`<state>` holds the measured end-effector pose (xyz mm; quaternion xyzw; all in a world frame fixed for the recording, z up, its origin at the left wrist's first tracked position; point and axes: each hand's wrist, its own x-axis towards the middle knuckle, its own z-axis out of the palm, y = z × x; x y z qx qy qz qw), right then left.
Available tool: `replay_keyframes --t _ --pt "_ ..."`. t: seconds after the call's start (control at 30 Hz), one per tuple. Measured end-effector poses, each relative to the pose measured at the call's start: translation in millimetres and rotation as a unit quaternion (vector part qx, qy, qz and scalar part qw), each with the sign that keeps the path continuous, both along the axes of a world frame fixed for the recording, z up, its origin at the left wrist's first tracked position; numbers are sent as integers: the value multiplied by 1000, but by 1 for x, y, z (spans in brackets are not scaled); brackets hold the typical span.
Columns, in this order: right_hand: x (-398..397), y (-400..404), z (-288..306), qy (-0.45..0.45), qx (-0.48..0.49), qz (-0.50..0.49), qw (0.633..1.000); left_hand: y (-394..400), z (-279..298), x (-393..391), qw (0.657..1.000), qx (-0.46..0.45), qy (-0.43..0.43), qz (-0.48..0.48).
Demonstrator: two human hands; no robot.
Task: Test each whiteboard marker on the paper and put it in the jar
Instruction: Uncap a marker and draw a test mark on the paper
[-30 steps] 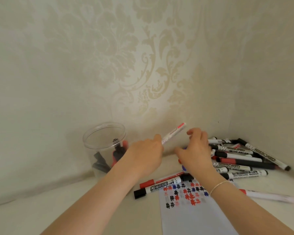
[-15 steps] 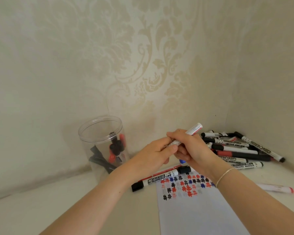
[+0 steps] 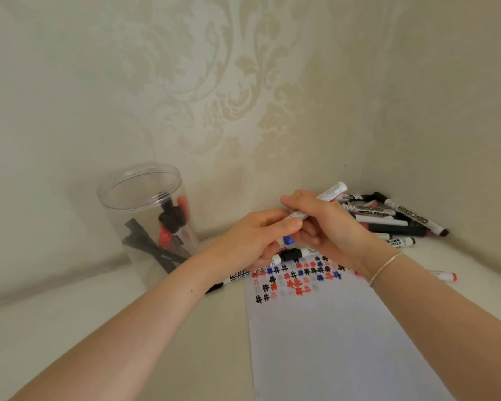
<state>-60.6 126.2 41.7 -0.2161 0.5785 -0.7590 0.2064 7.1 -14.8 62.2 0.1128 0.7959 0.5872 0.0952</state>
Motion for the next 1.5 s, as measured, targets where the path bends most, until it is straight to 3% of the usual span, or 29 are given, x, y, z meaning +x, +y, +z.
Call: replay_keyframes --t 0.2,0.33,0.53,0.67,0.8,1.0,1.5 --pt "-10 33 -8 -64 -13 -178 982 -7 -20 -4 983 -166 16 78" --pt "3 53 -18 -114 7 -218 969 -1 -44 -7 960 -192 134 153" --pt "18 49 -49 -68 100 -224 967 16 -61 3 899 -406 153 64" --pt "17 44 -56 -58 71 -232 968 17 -62 7 847 -510 149 29" --pt "16 41 -56 -25 112 -232 966 17 -65 7 833 -530 156 25" --pt "15 30 -62 34 243 -348 905 17 -62 2 830 -535 156 13" --pt "19 27 -68 129 288 -371 873 19 -62 -1 826 -540 163 1"
